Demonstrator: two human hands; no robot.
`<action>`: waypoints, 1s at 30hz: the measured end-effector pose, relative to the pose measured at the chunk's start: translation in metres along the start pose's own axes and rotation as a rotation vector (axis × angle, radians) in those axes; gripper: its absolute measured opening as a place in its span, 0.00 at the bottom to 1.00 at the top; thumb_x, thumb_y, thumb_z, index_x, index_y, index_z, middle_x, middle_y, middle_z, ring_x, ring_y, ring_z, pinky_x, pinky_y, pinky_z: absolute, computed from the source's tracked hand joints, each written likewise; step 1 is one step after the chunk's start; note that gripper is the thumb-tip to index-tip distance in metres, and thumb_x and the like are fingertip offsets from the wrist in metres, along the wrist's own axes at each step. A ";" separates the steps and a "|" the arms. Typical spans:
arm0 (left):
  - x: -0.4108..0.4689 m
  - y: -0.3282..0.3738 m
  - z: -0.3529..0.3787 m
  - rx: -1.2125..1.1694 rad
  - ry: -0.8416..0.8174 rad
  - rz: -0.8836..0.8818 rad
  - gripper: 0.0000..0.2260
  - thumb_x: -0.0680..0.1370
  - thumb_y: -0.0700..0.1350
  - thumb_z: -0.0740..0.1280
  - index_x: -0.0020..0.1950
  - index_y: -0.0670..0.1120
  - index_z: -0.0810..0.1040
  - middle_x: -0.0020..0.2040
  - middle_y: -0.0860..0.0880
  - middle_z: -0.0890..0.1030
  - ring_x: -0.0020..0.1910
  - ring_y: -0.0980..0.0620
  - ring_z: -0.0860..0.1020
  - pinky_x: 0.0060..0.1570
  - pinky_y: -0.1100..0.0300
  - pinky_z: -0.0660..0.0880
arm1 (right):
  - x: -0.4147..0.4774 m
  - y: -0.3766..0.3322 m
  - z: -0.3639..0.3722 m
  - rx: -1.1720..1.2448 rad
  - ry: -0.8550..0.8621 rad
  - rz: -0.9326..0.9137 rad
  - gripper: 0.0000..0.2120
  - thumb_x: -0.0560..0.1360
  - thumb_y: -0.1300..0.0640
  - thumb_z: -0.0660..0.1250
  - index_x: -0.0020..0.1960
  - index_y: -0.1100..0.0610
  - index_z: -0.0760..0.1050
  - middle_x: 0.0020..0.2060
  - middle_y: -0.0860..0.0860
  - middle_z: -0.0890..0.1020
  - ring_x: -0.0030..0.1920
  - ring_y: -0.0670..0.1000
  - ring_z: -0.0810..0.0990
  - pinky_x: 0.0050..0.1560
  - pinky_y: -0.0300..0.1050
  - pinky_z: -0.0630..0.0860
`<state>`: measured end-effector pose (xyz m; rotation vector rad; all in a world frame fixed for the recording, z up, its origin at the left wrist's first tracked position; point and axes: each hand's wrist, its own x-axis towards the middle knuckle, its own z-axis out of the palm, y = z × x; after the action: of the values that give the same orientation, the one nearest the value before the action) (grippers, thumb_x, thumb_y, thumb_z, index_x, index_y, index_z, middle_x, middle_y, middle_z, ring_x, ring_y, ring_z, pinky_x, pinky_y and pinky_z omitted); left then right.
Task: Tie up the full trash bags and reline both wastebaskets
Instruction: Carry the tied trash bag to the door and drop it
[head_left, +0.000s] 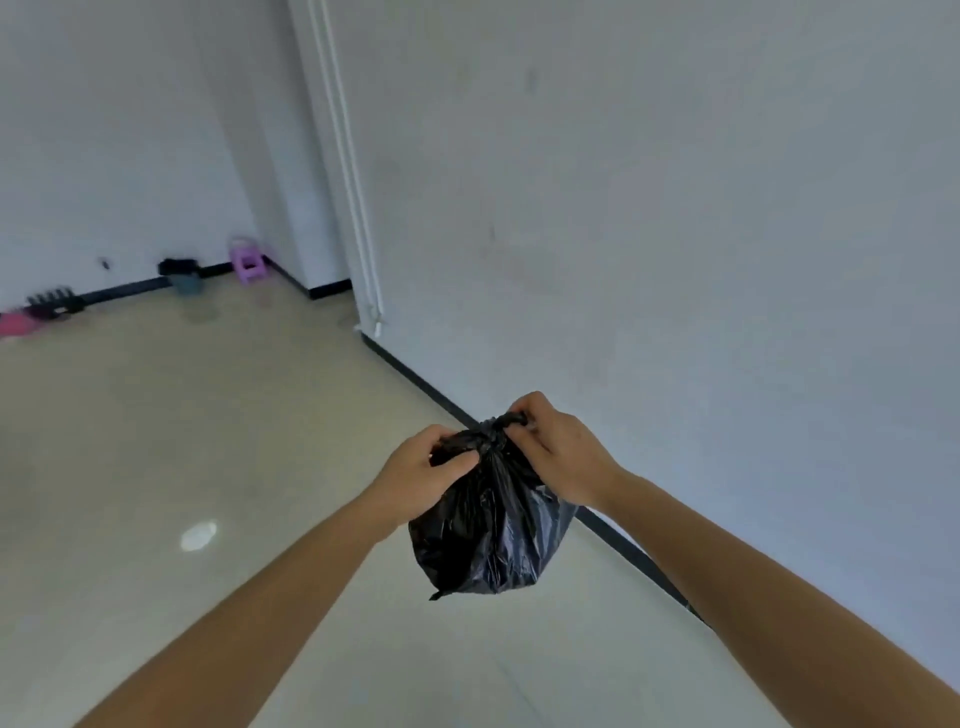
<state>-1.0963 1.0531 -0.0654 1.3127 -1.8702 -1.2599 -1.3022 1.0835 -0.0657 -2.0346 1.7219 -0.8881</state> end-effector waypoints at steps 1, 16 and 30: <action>0.001 -0.014 -0.027 -0.008 0.065 -0.023 0.07 0.77 0.51 0.69 0.53 0.52 0.78 0.51 0.52 0.82 0.49 0.54 0.81 0.48 0.60 0.77 | 0.026 -0.016 0.023 0.031 -0.036 -0.036 0.07 0.83 0.49 0.57 0.59 0.50 0.67 0.46 0.48 0.82 0.46 0.50 0.81 0.50 0.51 0.77; 0.165 -0.126 -0.262 -0.091 0.596 -0.218 0.01 0.80 0.44 0.65 0.50 0.48 0.76 0.46 0.46 0.82 0.44 0.50 0.80 0.45 0.56 0.75 | 0.360 -0.076 0.217 0.408 -0.460 -0.269 0.19 0.80 0.52 0.64 0.69 0.45 0.65 0.56 0.43 0.78 0.56 0.43 0.79 0.62 0.50 0.76; 0.299 -0.167 -0.520 -0.150 0.993 -0.163 0.03 0.79 0.40 0.66 0.50 0.48 0.76 0.44 0.50 0.83 0.41 0.57 0.81 0.42 0.62 0.74 | 0.680 -0.222 0.352 0.436 -0.605 -0.637 0.43 0.72 0.58 0.69 0.79 0.41 0.50 0.59 0.45 0.75 0.52 0.47 0.79 0.55 0.48 0.77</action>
<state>-0.7172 0.5612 -0.0198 1.6059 -0.9624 -0.5813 -0.8558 0.4246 -0.0272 -2.2285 0.5161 -0.6264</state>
